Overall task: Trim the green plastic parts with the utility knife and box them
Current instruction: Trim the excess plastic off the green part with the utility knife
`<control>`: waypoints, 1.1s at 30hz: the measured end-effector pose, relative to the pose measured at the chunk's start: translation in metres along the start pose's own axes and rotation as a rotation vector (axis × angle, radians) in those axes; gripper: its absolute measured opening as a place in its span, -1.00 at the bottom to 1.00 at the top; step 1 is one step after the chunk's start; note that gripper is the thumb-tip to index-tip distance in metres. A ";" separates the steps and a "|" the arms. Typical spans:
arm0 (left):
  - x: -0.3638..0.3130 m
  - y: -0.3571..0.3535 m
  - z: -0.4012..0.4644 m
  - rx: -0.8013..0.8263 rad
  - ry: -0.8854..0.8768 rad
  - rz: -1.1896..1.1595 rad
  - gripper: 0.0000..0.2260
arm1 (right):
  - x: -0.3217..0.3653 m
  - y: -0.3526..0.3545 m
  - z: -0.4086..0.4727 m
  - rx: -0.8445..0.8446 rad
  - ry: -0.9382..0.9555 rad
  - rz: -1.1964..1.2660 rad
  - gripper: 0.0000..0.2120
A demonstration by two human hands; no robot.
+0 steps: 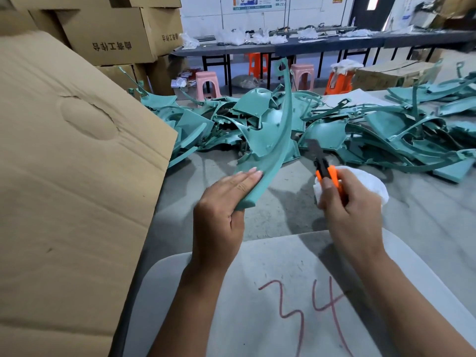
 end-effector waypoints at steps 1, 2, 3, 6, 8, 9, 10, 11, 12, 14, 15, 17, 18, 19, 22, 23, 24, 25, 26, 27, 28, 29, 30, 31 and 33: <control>0.001 0.000 0.000 0.001 -0.002 0.024 -0.52 | 0.012 -0.005 -0.004 0.085 0.077 0.074 -0.82; 0.002 0.000 0.000 0.003 -0.002 0.037 -0.51 | 0.024 -0.011 -0.010 0.181 0.150 0.126 -0.80; 0.001 0.000 0.000 0.011 -0.003 0.041 -0.50 | 0.032 -0.017 -0.015 0.265 0.209 0.151 -0.77; 0.001 0.000 -0.001 -0.003 0.000 0.018 -0.47 | 0.039 -0.028 -0.020 0.336 0.250 0.155 -0.67; 0.002 0.004 -0.001 -0.060 0.015 -0.008 -0.49 | 0.029 -0.027 -0.014 0.257 0.168 0.142 -0.63; 0.002 0.006 -0.001 -0.081 0.014 -0.020 -0.49 | 0.022 -0.025 -0.010 0.208 0.096 0.113 -0.60; 0.001 0.007 -0.001 -0.088 0.006 -0.029 -0.49 | 0.013 -0.022 -0.004 0.160 0.015 0.058 -0.59; 0.000 0.006 0.000 -0.084 -0.004 -0.033 -0.49 | 0.003 -0.018 0.001 0.110 -0.065 -0.012 -0.58; -0.001 0.005 0.000 -0.073 -0.011 -0.031 -0.50 | -0.006 -0.012 0.004 0.054 -0.132 -0.070 -0.57; -0.002 0.001 -0.001 -0.047 -0.007 -0.029 -0.52 | -0.011 -0.002 0.005 -0.045 -0.141 -0.079 -0.56; 0.000 0.000 -0.002 -0.038 0.002 -0.031 -0.54 | -0.006 0.001 0.002 -0.062 -0.082 -0.049 -0.56; 0.002 -0.001 -0.002 -0.034 0.024 -0.038 -0.59 | 0.013 -0.001 -0.005 -0.011 0.087 0.025 -0.60; 0.002 -0.002 -0.002 -0.033 0.032 -0.042 -0.61 | 0.022 -0.005 -0.009 0.038 0.167 0.056 -0.63; 0.001 -0.003 -0.002 -0.034 0.036 -0.046 -0.62 | 0.030 -0.011 -0.012 0.085 0.236 0.066 -0.66; -0.006 -0.006 -0.004 -0.060 0.045 -0.065 -0.64 | 0.041 -0.022 -0.014 0.104 0.293 0.015 -0.67; -0.006 -0.007 -0.004 -0.068 0.049 -0.087 -0.63 | 0.039 -0.021 -0.013 0.062 0.273 -0.003 -0.66; -0.006 -0.008 -0.004 -0.072 0.050 -0.109 -0.63 | 0.035 -0.019 -0.011 0.010 0.232 -0.017 -0.66; -0.006 -0.009 -0.005 -0.075 0.049 -0.124 -0.64 | 0.027 -0.015 -0.008 -0.035 0.175 -0.031 -0.65; -0.006 -0.009 -0.004 -0.074 0.048 -0.136 -0.64 | 0.018 -0.012 -0.004 -0.063 0.104 -0.061 -0.64; -0.007 -0.010 -0.004 -0.070 0.045 -0.148 -0.65 | 0.006 -0.009 0.001 -0.075 0.022 -0.119 -0.63; -0.009 -0.011 -0.004 -0.067 0.040 -0.159 -0.65 | -0.005 -0.006 0.005 -0.073 -0.067 -0.187 -0.61; -0.010 -0.011 -0.004 -0.066 0.036 -0.163 -0.65 | -0.016 -0.002 0.007 -0.074 -0.141 -0.230 -0.61; -0.011 -0.012 -0.004 -0.068 0.036 -0.159 -0.66 | -0.021 0.002 0.008 -0.095 -0.182 -0.230 -0.61; -0.011 -0.012 -0.004 -0.070 0.042 -0.152 -0.66 | -0.022 0.007 0.007 -0.127 -0.189 -0.199 -0.62; -0.007 -0.011 -0.004 -0.079 0.074 -0.134 -0.68 | -0.013 0.011 0.004 -0.158 -0.122 -0.108 -0.64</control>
Point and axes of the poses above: each hand's wrist, its own z-axis towards the middle knuckle, its own y-axis out of the back of the hand, x = y × z, the point moved 6 cm from there along z, towards the middle knuckle, and after that the axes turned 8 degrees about -z, right-handed, at the moved point
